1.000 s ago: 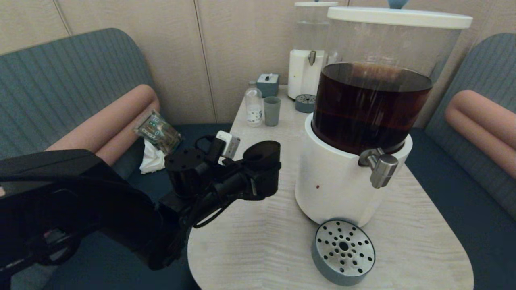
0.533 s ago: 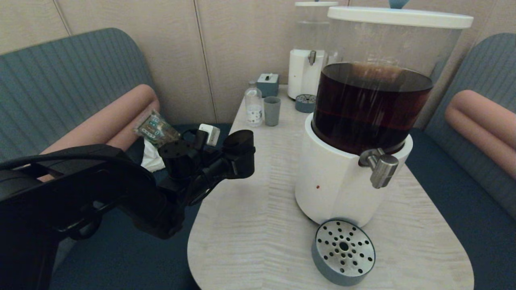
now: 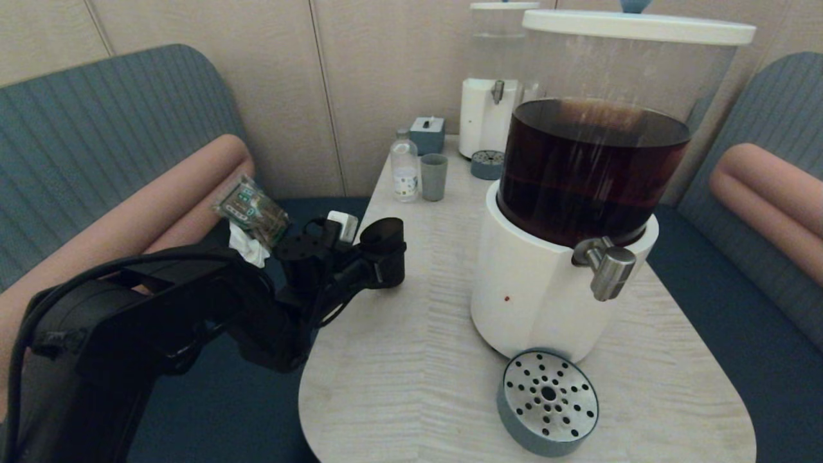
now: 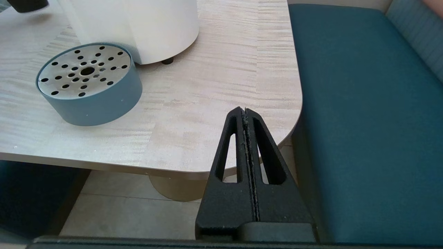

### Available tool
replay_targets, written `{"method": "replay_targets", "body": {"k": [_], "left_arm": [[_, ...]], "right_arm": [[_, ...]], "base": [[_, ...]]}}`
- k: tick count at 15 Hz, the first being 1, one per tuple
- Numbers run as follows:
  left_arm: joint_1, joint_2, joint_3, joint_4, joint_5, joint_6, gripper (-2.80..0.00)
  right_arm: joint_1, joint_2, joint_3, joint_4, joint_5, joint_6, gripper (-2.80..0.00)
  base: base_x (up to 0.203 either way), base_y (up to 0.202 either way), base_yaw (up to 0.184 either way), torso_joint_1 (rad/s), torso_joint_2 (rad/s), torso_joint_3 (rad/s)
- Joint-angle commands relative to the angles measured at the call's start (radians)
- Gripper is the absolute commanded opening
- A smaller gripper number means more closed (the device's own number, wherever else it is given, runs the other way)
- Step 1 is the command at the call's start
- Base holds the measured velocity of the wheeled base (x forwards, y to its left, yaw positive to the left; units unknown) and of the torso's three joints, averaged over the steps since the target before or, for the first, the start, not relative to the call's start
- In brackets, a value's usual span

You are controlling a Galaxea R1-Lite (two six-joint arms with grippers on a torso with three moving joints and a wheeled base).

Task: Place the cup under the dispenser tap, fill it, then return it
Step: Place the cup next to the water dispenser

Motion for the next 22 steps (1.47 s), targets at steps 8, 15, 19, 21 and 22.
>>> {"method": "replay_targets", "body": {"k": [8, 15, 19, 21, 22], "left_arm": [[0.0, 0.065, -0.014, -0.006, -0.001, 0.004, -2.8], [-0.002, 0.065, -0.019, -0.007, 0.004, -0.004, -2.8], [-0.004, 0.071, -0.02, -0.003, 0.053, 0.001, -2.8], [-0.004, 0.069, -0.026, -0.009, 0.052, 0.001, 0.0], [-0.005, 0.068, -0.022, -0.01, 0.05, 0.004, 0.0]], "right_arm": [[0.0, 0.001, 0.0, 0.001, 0.0, 0.0, -2.8], [0.0, 0.001, 0.0, 0.001, 0.0, 0.0, -2.8], [0.0, 0.001, 0.0, 0.001, 0.0, 0.0, -2.8], [0.0, 0.001, 0.0, 0.001, 0.0, 0.0, -2.8], [0.0, 0.001, 0.0, 0.001, 0.0, 0.0, -2.8]], "base": [[0.0, 0.0, 0.0, 0.0, 0.0, 0.0], [0.0, 0.0, 0.0, 0.0, 0.0, 0.0], [0.0, 0.0, 0.0, 0.0, 0.0, 0.0], [0.0, 0.0, 0.0, 0.0, 0.0, 0.0], [0.0, 0.0, 0.0, 0.0, 0.0, 0.0]]}}
